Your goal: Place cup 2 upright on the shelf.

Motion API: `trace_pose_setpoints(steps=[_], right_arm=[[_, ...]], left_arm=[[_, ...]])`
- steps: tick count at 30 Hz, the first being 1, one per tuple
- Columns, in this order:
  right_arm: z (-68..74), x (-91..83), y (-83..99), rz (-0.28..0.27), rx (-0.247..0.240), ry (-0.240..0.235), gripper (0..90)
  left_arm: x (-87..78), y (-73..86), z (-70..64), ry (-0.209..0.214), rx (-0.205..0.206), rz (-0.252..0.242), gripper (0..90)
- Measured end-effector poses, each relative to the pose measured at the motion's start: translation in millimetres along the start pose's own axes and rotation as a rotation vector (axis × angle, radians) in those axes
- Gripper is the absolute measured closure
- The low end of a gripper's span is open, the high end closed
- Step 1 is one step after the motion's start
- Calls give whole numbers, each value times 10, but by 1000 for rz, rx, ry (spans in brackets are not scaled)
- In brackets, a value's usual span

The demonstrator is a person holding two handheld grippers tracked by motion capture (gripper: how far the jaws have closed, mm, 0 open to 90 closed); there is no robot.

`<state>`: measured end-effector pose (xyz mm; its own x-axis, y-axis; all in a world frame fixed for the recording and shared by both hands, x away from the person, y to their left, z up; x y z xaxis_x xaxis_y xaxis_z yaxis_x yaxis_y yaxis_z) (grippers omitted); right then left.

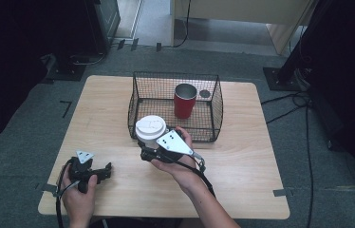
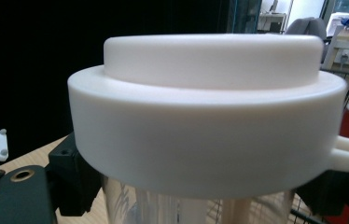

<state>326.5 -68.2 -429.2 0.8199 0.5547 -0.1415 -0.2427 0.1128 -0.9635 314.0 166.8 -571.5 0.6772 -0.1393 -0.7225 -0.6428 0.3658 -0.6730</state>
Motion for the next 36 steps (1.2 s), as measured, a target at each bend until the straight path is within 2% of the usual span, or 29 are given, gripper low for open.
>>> trace_pose_setpoints(steps=[6,20,36], right_arm=[[21,16,-119,-17,-7,-4,161],[39,134,-495,-94,-33,-6,161],[-7,316,-752,-161,-44,5,161]], left_arm=[[0,0,0,0,-1,0,0],[0,-1,-1,0,-1,0,0],[-1,1,0,1,2,1,0]])
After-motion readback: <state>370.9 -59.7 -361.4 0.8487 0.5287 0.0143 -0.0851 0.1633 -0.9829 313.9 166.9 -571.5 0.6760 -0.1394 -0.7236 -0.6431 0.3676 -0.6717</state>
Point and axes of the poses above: each handheld gripper's, and its own axes: x roughly forward along the jaws, y roughly out of its underside, z roughly to its left, the point moved 7 cm from there along x, roughly forward along the jaws, and after that the axes turned 12 degrees about x, right-handed, at the moved point
